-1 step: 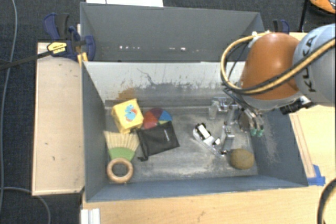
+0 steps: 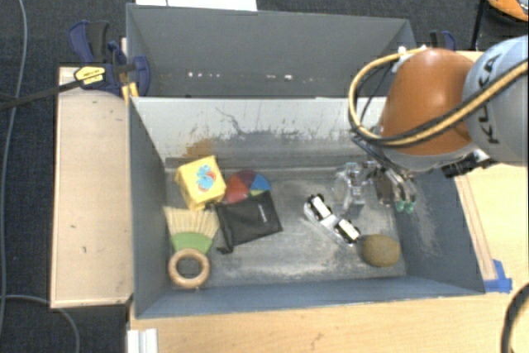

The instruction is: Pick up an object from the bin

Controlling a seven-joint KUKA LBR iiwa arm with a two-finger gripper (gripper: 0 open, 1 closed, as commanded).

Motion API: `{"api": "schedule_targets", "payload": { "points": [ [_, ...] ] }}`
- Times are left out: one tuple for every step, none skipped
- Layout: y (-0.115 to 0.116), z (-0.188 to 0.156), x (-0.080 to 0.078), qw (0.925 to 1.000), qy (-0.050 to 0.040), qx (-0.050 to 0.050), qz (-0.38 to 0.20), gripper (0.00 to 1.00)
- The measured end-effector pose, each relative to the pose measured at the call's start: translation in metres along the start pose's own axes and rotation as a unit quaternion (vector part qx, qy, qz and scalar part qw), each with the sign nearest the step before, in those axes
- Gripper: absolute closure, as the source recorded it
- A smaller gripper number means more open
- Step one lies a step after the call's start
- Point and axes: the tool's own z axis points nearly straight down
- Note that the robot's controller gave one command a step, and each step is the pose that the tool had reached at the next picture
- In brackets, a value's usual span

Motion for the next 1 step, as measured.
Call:
{"api": "schedule_targets", "payload": {
  "points": [
    [0.0000, 0.0000, 0.0000, 1.0000, 0.0000, 0.000, 0.000, 0.00]
  ]
}}
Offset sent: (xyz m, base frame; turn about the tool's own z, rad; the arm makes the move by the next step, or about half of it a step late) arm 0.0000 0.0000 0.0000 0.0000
